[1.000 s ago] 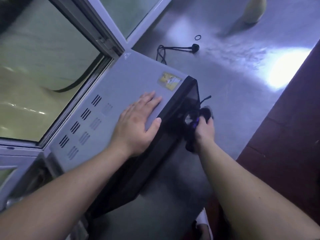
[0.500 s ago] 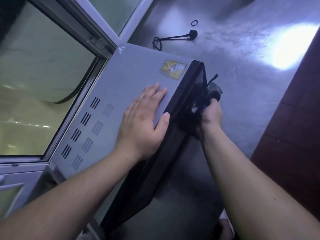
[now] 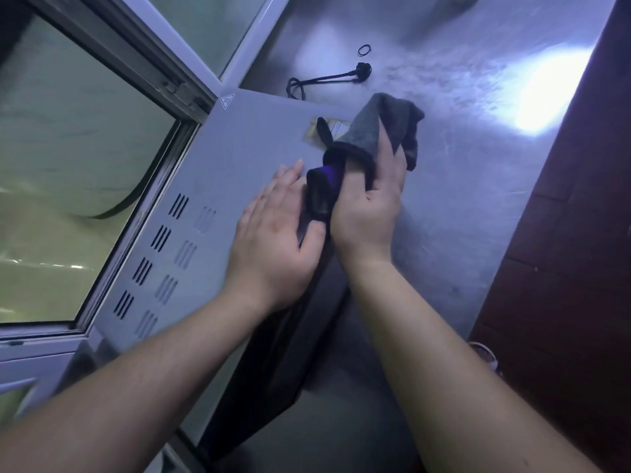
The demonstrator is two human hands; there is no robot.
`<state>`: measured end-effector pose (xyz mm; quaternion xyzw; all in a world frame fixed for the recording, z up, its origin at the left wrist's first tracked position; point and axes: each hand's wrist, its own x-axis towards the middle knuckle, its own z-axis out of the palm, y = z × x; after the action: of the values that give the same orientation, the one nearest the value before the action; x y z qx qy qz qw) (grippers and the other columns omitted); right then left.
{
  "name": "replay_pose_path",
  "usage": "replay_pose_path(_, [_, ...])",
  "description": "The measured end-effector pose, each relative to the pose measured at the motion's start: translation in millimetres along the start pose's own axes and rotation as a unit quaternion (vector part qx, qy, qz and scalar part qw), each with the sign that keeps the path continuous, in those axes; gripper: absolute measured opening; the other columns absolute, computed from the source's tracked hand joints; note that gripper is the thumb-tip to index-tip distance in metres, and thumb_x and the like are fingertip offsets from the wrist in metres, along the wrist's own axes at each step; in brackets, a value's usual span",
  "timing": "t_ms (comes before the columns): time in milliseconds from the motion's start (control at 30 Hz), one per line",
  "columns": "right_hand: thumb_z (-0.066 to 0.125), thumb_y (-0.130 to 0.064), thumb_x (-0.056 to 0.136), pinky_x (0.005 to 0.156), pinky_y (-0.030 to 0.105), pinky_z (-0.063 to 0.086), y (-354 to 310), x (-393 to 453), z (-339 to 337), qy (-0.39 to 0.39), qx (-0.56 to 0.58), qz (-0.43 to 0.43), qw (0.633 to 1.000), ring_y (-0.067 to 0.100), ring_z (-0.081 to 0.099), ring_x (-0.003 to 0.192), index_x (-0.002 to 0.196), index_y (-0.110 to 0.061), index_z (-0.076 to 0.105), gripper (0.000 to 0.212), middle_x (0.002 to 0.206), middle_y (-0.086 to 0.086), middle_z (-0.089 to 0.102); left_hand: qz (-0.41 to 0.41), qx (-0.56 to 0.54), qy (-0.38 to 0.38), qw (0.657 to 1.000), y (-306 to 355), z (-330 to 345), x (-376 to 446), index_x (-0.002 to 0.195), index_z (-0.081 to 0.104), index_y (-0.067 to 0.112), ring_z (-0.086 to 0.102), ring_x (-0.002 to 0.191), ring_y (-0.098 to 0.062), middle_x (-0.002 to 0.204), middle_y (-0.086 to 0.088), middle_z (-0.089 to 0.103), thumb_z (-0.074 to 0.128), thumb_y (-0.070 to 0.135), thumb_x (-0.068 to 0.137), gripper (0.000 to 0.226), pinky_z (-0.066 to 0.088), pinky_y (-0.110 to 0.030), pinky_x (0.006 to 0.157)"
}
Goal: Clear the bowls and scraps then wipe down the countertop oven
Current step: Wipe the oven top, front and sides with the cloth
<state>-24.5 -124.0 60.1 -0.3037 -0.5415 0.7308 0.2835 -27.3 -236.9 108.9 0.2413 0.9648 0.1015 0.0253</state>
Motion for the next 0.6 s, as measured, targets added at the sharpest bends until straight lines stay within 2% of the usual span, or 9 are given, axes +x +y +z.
replay_pose_path(100, [0.045, -0.039, 0.099, 0.123, 0.042, 0.031, 33, 5, -2, 0.02, 0.004, -0.044, 0.999, 0.011, 0.039, 0.146, 0.148, -0.023, 0.052, 0.052, 0.155, -0.001, 0.046, -0.002, -0.005, -0.005, 1.0, 0, 0, 0, 0.157, 0.031, 0.034, 0.013, 0.154, -0.005, 0.166, 0.013, 0.023, 0.041, 0.042, 0.093, 0.065, 0.01, -0.032, 0.123])
replay_pose_path(167, [0.045, -0.042, 0.1, 0.116, 0.054, 0.038, 62, 10, -3, 0.033, 0.011, -0.012, 0.999, 0.025, 0.048, 0.141, 0.145, -0.031, 0.051, 0.046, 0.15, 0.004, 0.054, -0.004, -0.009, -0.003, 1.0, 0, 1, 0, 0.157, 0.031, 0.035, 0.012, 0.154, -0.003, 0.166, 0.015, 0.023, 0.041, 0.043, 0.095, 0.063, 0.01, -0.032, 0.124])
replay_pose_path(267, [0.048, -0.036, 0.098, 0.108, 0.061, 0.043, 103, 16, -6, 0.035, -0.004, 0.05, 0.998, 0.039, 0.055, 0.132, 0.142, -0.019, 0.053, 0.047, 0.14, 0.016, 0.06, -0.008, -0.016, -0.001, 1.0, 1, 1, 0, 0.156, 0.031, 0.036, 0.011, 0.154, -0.002, 0.166, 0.016, 0.023, 0.041, 0.044, 0.097, 0.061, 0.011, -0.032, 0.124])
replay_pose_path(400, [0.047, -0.038, 0.095, 0.113, 0.052, 0.042, 131, 19, -15, 0.067, -0.008, 0.133, 0.989, 0.032, 0.056, 0.132, 0.144, -0.013, 0.055, 0.055, 0.14, 0.013, 0.062, -0.009, -0.015, -0.001, 1.0, 1, 0, 0, 0.156, 0.032, 0.036, 0.012, 0.154, -0.001, 0.165, 0.016, 0.024, 0.042, 0.043, 0.097, 0.061, 0.01, -0.031, 0.124])
replay_pose_path(600, [0.046, -0.025, 0.102, 0.117, 0.045, 0.04, 146, 23, -21, 0.088, 0.009, 0.217, 0.972, 0.024, 0.056, 0.131, 0.146, -0.025, 0.053, 0.045, 0.142, 0.002, 0.061, -0.012, -0.02, -0.003, 1.0, 1, -1, -1, 0.156, 0.032, 0.036, 0.011, 0.154, -0.001, 0.165, 0.017, 0.024, 0.042, 0.044, 0.098, 0.06, 0.013, -0.036, 0.125])
